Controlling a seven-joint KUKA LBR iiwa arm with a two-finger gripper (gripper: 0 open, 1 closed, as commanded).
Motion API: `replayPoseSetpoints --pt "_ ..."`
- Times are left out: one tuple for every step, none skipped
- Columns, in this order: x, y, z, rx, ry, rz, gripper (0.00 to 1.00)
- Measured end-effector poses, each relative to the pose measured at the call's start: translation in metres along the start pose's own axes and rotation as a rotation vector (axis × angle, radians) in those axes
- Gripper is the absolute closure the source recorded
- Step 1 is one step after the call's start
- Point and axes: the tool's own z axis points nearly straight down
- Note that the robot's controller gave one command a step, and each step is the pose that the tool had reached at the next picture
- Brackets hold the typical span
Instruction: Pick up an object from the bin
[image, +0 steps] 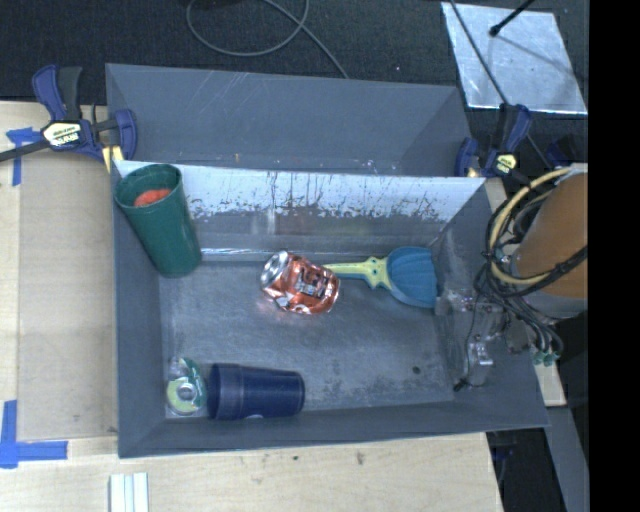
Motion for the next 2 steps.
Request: replayPoseSetpoints --pt "-0.054 0.018 0.033 0.001 -0.002 -0.057 0.00" --pt "-0.070 0.038 0.066 0.000 -0.007 -0.046 0.00"
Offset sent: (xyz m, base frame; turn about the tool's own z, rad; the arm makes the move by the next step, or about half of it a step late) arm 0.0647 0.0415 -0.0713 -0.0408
